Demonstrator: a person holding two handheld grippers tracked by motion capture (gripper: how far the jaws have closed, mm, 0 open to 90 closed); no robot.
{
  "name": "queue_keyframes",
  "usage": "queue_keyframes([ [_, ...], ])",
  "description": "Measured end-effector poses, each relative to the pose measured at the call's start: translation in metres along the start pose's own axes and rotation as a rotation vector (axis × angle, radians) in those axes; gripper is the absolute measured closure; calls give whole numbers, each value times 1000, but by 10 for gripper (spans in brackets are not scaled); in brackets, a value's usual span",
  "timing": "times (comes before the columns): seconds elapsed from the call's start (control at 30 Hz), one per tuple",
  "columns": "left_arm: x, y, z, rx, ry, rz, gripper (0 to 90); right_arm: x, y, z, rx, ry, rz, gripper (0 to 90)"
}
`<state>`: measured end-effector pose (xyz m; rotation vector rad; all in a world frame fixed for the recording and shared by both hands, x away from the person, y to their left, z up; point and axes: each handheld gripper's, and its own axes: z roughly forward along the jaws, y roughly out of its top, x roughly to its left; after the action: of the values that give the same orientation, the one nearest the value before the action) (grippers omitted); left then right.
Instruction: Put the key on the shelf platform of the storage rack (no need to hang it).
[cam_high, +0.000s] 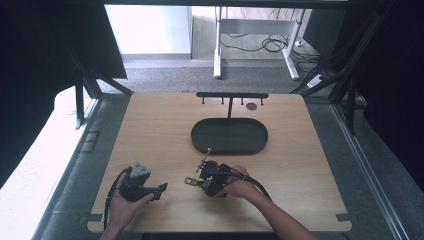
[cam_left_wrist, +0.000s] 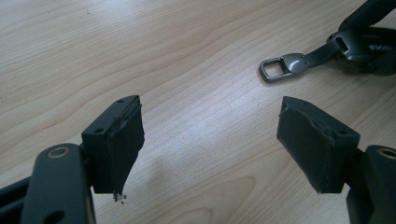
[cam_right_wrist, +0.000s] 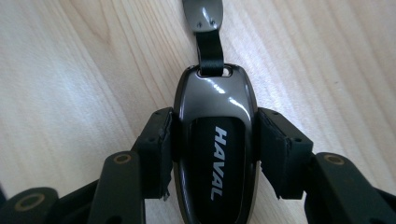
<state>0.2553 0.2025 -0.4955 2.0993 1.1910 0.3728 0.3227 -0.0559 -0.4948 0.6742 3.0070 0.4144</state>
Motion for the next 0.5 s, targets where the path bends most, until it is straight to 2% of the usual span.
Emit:
queue_keyframes([
  [0.1,0,0,-1,-3,-1,-5,232,-2,2,-15,-32,7,2,492],
  [0.17,0,0,-1,-3,-1,-4,232,-2,2,-19,-39,9,-4,492],
  [0.2,0,0,-1,-3,-1,-2,232,-3,3,-28,-49,15,-10,492],
  [0.5,1,1,-2,-8,1,1,232,-7,5,-48,-77,7,-32,492],
])
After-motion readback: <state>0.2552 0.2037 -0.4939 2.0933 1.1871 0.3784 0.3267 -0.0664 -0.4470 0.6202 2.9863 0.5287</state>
